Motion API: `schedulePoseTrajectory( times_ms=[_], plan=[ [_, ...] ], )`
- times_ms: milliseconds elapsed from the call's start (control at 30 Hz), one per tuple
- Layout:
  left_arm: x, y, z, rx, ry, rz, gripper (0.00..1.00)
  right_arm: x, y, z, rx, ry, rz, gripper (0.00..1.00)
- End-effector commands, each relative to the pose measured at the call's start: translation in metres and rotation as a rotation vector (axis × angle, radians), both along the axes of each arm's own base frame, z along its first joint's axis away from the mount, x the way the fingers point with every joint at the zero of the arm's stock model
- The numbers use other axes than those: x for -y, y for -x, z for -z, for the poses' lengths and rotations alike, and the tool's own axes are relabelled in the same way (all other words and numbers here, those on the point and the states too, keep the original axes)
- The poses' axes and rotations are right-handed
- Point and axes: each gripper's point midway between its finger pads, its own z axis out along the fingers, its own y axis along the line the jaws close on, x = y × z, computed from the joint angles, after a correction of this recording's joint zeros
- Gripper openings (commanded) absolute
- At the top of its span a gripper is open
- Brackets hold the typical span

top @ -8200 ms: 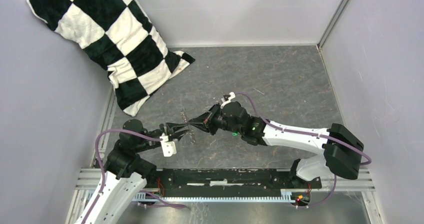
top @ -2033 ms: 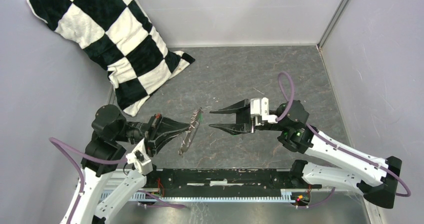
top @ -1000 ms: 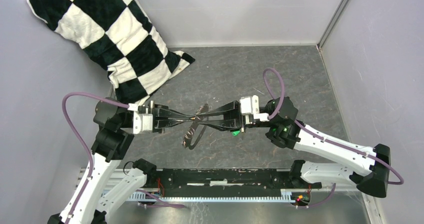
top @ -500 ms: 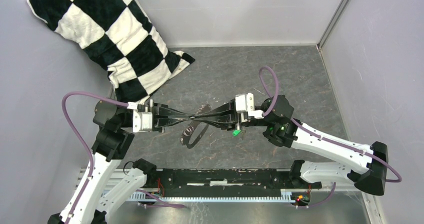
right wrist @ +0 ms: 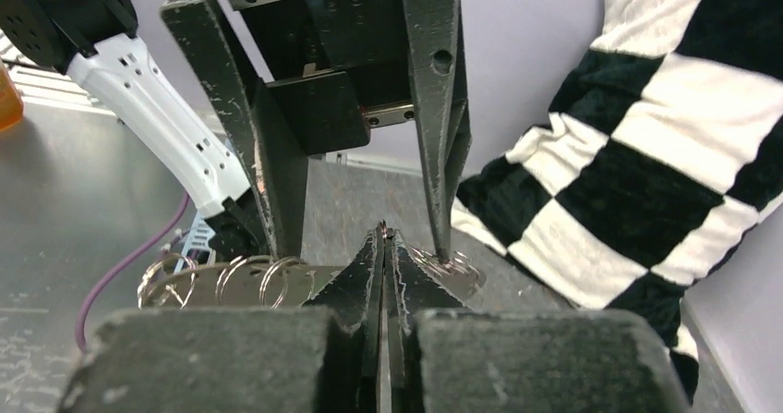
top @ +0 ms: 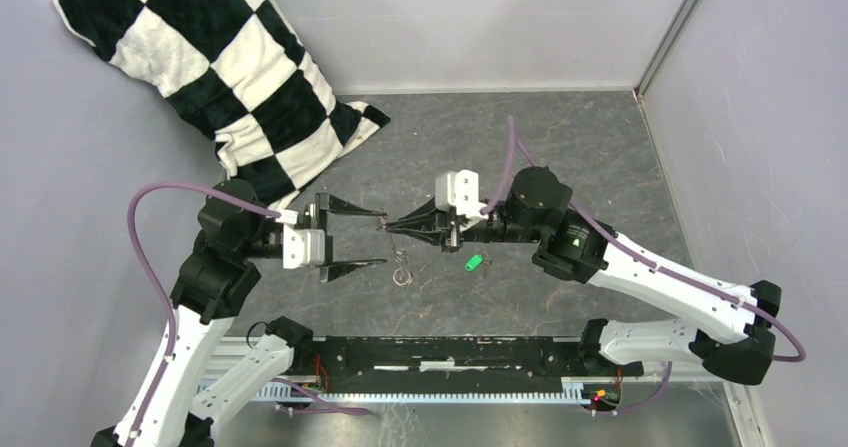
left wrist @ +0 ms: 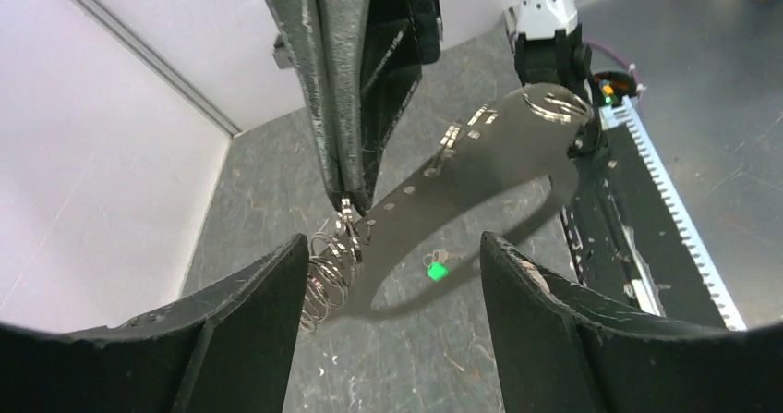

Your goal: Put the keys on the keyring

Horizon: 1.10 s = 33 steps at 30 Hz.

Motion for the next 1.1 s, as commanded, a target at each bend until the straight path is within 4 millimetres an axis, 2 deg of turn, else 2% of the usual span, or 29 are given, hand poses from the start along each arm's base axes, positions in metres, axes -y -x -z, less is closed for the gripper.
schedulePoseTrajectory(
  times_ms=[0,133,367,600,800,1067],
  plan=[
    [-0.008,-0.005,0.019,0.07,-0.09,-0.043,0.72,0.002,-0.01,0.011,-0.003,0.145,0.052,0.01],
    [-0.009,-0.007,0.021,0.088,-0.099,-0.055,0.62,0.0,-0.016,0.018,-0.021,0.221,0.07,0.01],
    [-0.013,-0.018,0.021,0.132,-0.117,-0.115,0.49,-0.003,-0.013,0.031,-0.025,0.3,0.057,0.01],
    [-0.01,-0.01,0.019,0.097,-0.099,-0.071,0.41,-0.008,-0.014,0.035,-0.031,0.339,0.058,0.01],
    [-0.006,-0.008,0.03,0.008,-0.111,-0.041,0.25,-0.012,-0.011,0.032,-0.029,0.337,0.053,0.01],
    [-0.005,-0.008,0.04,-0.046,-0.146,-0.023,0.23,-0.016,-0.008,0.031,-0.027,0.339,0.042,0.01]
  ],
)
